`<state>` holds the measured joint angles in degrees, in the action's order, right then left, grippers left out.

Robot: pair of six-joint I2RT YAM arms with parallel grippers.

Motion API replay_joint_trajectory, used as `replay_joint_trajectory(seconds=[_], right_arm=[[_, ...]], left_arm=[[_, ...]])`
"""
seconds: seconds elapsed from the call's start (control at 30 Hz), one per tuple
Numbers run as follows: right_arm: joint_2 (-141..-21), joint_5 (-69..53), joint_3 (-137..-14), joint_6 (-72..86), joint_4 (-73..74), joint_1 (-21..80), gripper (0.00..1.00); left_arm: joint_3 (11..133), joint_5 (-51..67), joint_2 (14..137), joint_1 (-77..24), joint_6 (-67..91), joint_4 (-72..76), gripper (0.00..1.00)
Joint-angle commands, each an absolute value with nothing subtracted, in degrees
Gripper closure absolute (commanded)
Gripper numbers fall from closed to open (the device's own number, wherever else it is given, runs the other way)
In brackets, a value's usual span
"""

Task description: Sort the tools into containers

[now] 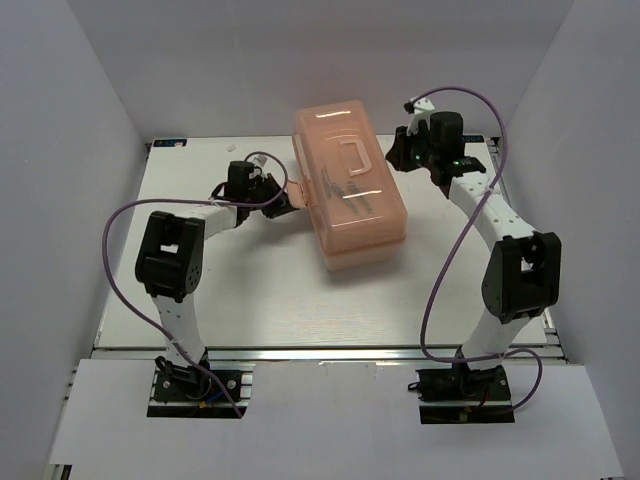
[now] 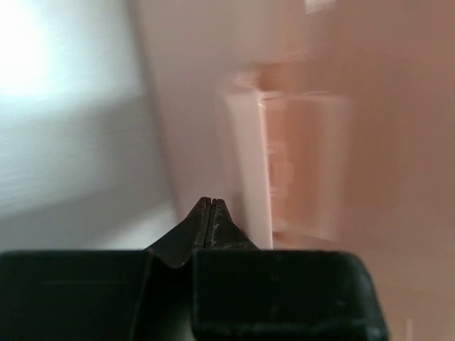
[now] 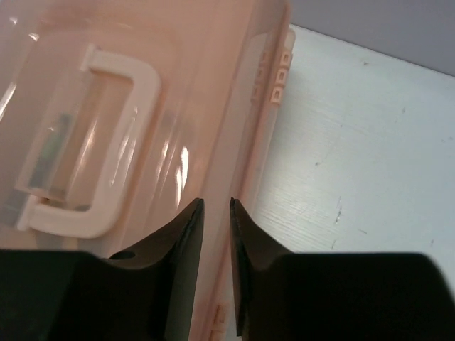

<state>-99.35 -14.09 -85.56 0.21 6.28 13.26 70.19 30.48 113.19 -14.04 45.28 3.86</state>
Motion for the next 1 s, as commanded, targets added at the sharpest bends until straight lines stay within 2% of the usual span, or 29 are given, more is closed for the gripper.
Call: replay_joint_trajectory(seconds=[0.0,0.23,0.57,0.8,0.97], right_arm=[[-101.07,-18.71,-85.6,-2.11,8.43,13.45,0.7],[-102.83,-21.18,-85.6,-2.9,10.72,13.54,0.64],[-102.48,-22.06,-84.64,-2.72,10.98,13.53,0.62],[-102.83,-22.67,-84.46,-2.72,11.34,13.53,0.6],[-103.18,-24.43,-84.55,-3.08,11.51,13.45,0.59]], left_arm=[[69.87,33.92,107.22,-14.32,48.42,13.0,0.92],[73.21,35.86,109.51,-15.64,51.07,16.35,0.89],[74.09,34.37,113.2,-15.64,50.18,12.22,0.89],[76.29,37.43,117.77,-15.64,51.41,12.65,0.91],[75.77,43.32,120.14,-15.65,55.89,21.78,0.93]])
